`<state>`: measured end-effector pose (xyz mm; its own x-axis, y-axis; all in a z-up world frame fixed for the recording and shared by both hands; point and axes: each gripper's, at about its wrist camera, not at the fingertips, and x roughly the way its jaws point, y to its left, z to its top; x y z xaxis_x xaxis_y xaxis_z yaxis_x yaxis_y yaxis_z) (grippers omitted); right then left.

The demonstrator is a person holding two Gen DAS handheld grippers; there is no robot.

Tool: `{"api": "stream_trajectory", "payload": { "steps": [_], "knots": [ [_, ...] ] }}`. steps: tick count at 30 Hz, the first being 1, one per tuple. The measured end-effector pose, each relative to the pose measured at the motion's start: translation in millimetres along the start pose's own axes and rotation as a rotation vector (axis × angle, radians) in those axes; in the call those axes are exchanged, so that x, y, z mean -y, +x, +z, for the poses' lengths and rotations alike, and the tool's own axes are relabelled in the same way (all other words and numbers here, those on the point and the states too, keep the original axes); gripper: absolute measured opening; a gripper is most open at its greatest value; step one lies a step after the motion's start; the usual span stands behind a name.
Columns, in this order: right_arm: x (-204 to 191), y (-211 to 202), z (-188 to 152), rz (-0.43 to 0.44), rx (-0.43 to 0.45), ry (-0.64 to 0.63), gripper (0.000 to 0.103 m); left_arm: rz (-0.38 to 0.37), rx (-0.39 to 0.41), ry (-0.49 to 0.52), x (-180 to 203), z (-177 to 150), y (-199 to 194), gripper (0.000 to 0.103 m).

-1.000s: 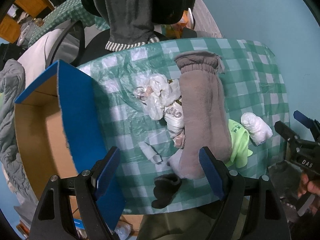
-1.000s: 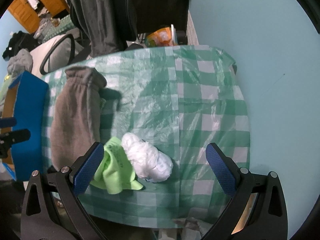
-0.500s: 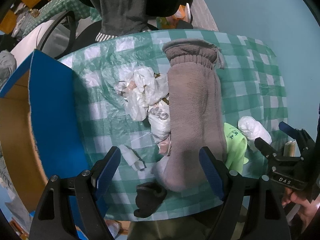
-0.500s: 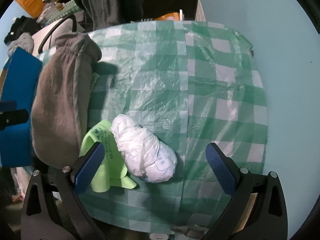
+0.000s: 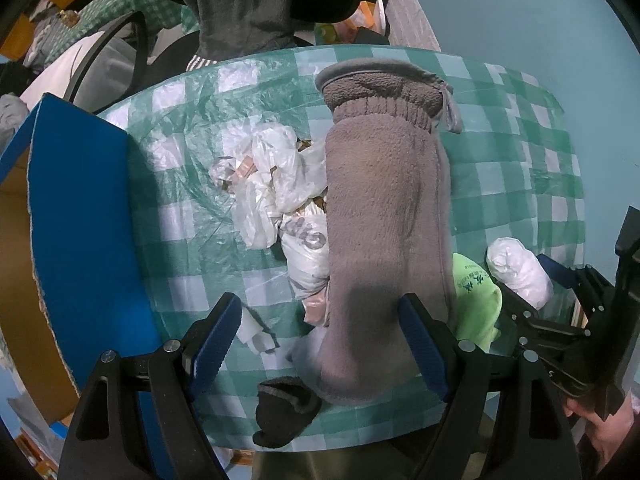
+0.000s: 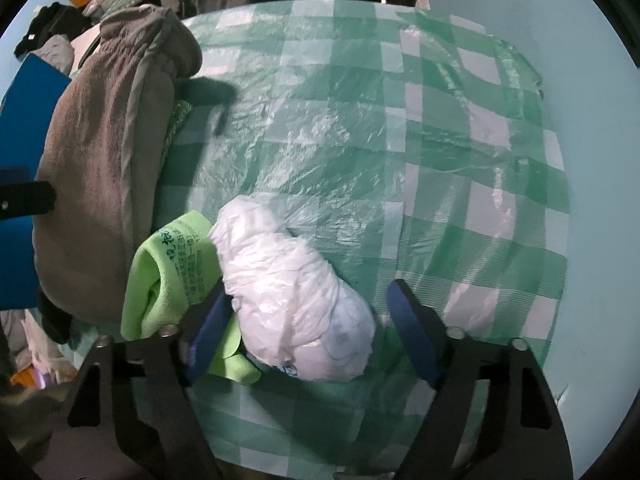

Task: Organize soft objects
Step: 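Grasp the white rolled sock with the right tool while the left tool grasps the grey fleece sock, then lift both socks and carry them over the cardboard box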

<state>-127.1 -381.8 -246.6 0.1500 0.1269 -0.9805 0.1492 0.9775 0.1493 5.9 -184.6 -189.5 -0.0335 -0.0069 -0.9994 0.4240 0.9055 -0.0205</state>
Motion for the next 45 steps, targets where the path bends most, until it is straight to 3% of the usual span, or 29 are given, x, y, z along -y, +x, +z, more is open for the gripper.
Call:
{"api": "stream_trajectory", "payload": {
  "steps": [3, 5, 13, 22, 24, 28, 30, 33, 45],
  "knots": [
    [0, -3, 2, 0.005, 0.009, -0.005, 0.057, -0.001, -0.004, -0.003, 3, 6, 5, 0.082],
    [4, -5, 3, 0.021, 0.011, 0.01, 0.053, 0.0, -0.006, -0.001, 4, 10, 9, 0.082],
    [23, -24, 12, 0.033, 0.037, 0.06, 0.05, -0.009, -0.004, 0.009, 12, 20, 13, 0.082],
    [18, -27, 29, 0.043, 0.047, 0.086, 0.05, -0.071, 0.002, -0.051, 6, 29, 20, 0.08],
    [16, -30, 29, 0.045, 0.051, 0.087, 0.05, -0.076, 0.015, -0.046, 6, 31, 19, 0.065],
    [17, -33, 33, 0.049, 0.056, 0.093, 0.05, -0.072, 0.031, -0.03, 7, 34, 17, 0.05],
    [12, -32, 38, 0.048, 0.059, 0.095, 0.05, -0.083, 0.044, -0.03, 5, 35, 15, 0.035],
    [8, -32, 41, 0.046, 0.06, 0.098, 0.05, -0.109, 0.064, -0.028, 3, 34, 12, 0.023],
    [4, -39, 43, 0.055, 0.081, 0.102, 0.05, -0.151, 0.103, -0.006, 8, 19, -14, 0.016]
  ]
}}
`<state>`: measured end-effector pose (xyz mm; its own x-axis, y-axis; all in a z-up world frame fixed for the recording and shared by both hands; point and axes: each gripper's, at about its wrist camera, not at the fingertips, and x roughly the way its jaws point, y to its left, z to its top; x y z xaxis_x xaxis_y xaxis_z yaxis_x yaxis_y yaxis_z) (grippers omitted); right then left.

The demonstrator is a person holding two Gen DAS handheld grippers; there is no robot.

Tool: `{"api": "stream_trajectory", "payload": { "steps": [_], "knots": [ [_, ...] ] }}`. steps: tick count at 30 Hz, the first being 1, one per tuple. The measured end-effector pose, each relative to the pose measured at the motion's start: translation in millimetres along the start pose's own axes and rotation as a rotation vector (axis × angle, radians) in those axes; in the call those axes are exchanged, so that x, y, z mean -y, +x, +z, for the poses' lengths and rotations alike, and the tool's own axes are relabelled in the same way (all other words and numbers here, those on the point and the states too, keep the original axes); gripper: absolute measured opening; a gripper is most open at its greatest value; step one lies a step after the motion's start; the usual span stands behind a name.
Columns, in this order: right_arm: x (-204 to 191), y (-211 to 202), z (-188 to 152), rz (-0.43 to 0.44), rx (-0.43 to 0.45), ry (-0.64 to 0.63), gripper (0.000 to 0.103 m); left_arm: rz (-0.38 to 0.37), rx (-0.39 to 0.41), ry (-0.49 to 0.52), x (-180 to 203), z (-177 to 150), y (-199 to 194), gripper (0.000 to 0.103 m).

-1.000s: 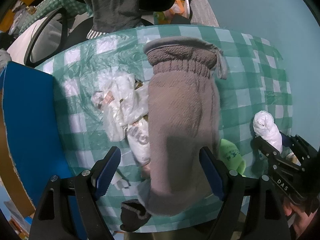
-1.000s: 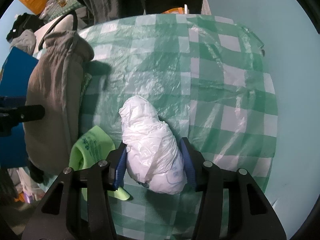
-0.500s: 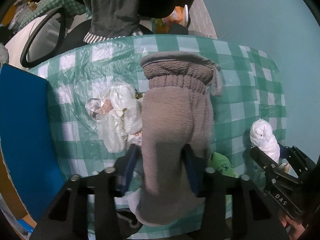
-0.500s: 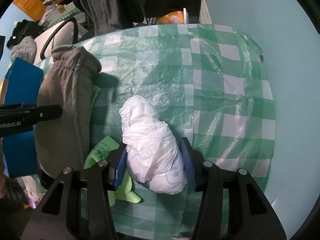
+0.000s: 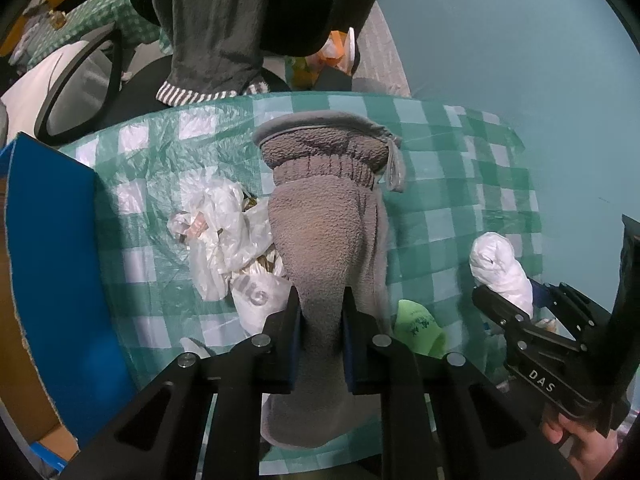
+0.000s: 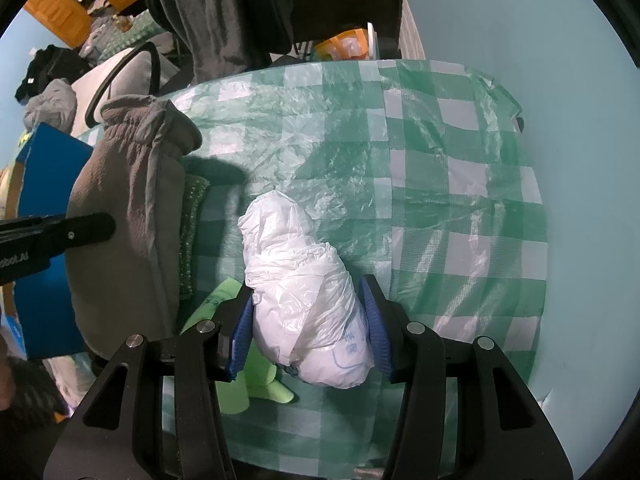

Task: Organize soft objects
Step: 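Lift both socks and carry them over the cardboard box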

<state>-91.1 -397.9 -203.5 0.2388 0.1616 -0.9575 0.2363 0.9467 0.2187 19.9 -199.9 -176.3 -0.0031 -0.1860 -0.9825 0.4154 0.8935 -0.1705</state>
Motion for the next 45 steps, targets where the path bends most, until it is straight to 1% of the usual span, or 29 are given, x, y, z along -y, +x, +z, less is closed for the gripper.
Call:
{"api": "stream_trajectory", "payload": {
  "steps": [7, 20, 35, 45],
  "knots": [
    [-5, -11, -1, 0.008, 0.025, -0.002, 0.05, -0.021, 0.042, 0.007, -1, -4, -23, 0.016],
    [-30, -41, 10, 0.013, 0.082, -0.032, 0.05, -0.016, 0.103, 0.019, -6, -15, -61, 0.016],
    [-68, -69, 17, 0.032, 0.126, -0.078, 0.05, -0.001, 0.173, -0.004, -39, -29, -105, 0.016],
    [-98, -80, 17, 0.052, 0.145, -0.111, 0.05, 0.001, 0.2, -0.035, -67, -39, -125, 0.016]
  ]
}}
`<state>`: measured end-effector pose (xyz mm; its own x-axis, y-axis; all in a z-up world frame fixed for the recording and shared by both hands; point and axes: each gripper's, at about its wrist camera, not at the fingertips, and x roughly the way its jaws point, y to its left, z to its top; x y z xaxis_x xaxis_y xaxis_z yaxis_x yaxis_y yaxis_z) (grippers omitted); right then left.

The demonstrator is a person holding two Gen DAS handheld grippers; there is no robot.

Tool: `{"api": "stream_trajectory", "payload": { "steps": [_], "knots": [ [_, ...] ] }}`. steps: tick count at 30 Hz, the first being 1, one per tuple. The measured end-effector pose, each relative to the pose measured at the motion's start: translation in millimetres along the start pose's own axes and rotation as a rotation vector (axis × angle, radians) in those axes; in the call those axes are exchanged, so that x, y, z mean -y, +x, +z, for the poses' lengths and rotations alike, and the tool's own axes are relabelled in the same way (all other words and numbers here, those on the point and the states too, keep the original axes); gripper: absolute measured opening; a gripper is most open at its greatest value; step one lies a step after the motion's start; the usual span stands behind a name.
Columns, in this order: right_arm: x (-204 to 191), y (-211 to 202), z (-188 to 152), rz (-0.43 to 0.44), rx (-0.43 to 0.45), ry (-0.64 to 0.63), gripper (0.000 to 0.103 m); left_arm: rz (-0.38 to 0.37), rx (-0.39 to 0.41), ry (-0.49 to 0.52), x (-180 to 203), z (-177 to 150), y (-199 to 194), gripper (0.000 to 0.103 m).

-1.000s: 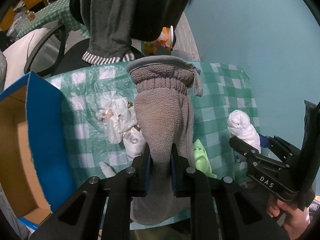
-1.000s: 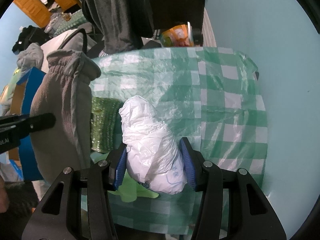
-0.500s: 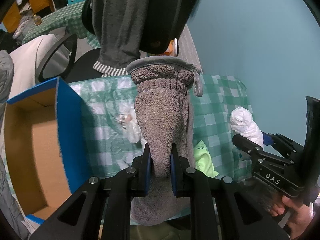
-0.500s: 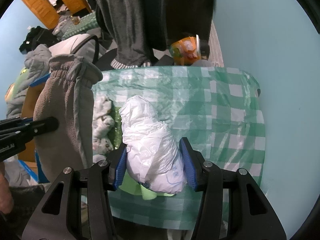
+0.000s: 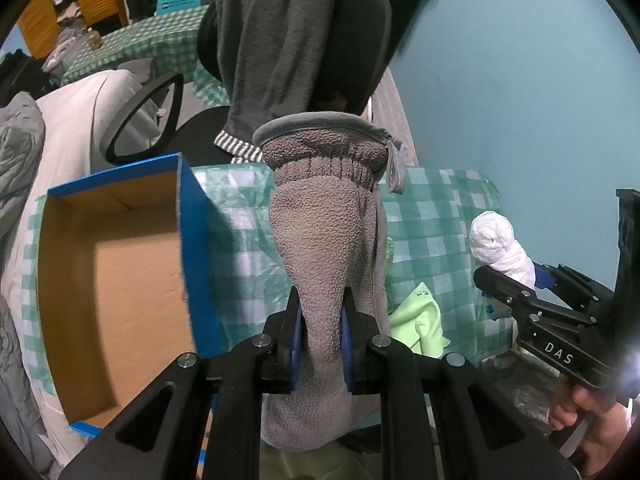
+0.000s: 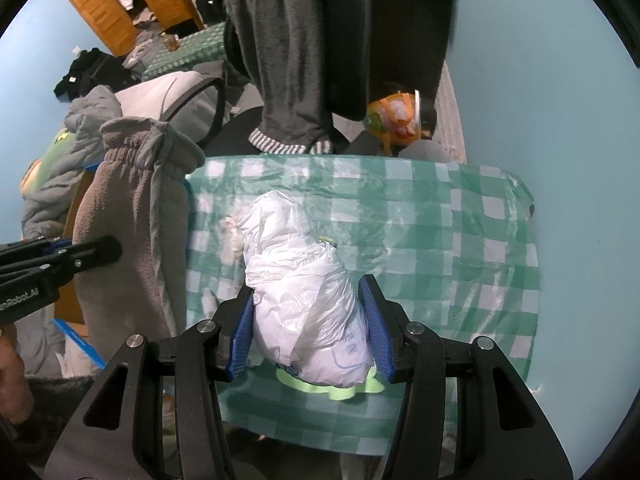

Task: Organize soft objects
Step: 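Lift both socks and carry them over the cardboard box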

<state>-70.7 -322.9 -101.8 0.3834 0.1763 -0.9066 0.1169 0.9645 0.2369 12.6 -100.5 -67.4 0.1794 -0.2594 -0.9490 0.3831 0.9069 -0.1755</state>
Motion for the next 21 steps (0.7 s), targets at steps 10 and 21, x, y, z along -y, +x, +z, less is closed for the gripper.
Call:
{"api": "stream_trajectory", "payload": {
  "steps": [10, 21],
  "knots": [
    [-33, -5, 7, 0.022, 0.013, -0.042, 0.05, -0.002, 0.027, -0.036, -23, -3, -19, 0.016],
    [-74, -5, 13, 0.054, 0.026, -0.103, 0.05, 0.014, 0.062, -0.089, -57, -15, -43, 0.016]
  ]
}}
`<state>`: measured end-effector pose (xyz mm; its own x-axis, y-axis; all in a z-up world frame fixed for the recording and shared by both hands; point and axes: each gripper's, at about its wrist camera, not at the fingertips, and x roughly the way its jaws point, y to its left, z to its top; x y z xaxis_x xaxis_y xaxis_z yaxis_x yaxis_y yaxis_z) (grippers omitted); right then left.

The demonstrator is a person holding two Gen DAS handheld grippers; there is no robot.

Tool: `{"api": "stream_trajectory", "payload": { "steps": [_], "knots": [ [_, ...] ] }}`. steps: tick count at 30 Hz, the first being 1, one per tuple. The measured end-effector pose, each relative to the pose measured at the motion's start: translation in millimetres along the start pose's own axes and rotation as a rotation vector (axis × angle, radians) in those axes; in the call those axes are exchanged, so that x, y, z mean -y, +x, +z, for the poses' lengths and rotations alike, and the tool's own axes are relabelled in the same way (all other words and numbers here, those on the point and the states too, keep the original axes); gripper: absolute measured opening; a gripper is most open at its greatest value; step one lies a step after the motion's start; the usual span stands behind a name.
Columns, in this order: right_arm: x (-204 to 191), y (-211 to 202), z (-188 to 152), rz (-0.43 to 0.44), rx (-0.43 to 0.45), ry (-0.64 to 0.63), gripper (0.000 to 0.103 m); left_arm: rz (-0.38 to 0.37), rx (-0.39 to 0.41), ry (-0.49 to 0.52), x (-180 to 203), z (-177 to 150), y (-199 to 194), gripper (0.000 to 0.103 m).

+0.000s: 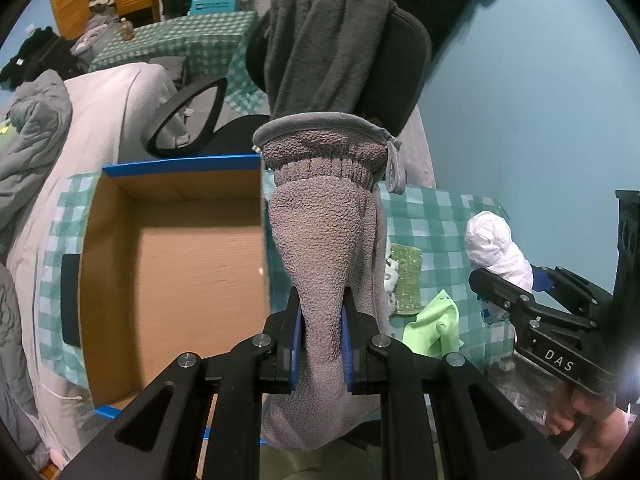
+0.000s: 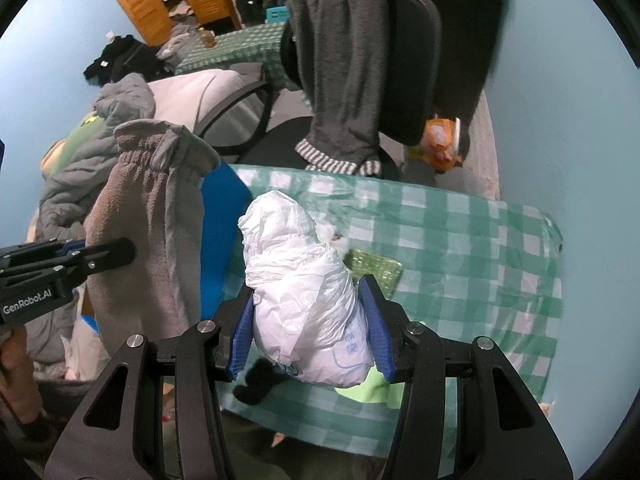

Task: Organize soft objects
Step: 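Lift both socks and carry them over the cardboard box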

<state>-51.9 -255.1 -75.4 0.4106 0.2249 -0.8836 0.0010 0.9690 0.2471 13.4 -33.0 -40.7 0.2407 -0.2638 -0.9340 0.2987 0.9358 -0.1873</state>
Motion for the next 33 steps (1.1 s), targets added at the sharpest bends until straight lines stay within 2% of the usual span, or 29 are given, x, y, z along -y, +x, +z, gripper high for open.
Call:
{"api": "stream_trajectory", "payload": {
  "steps": [22, 33],
  "knots": [
    [-91, 33, 22, 0.082, -0.023, -0.143, 0.05, 0.05, 0.034, -0.128, -75, -20, -30, 0.016],
    [-134, 56, 30, 0.106, -0.049, -0.193, 0.05, 0.082, 0.028, -0.179, -118, -26, -32, 0.016]
  ]
}}
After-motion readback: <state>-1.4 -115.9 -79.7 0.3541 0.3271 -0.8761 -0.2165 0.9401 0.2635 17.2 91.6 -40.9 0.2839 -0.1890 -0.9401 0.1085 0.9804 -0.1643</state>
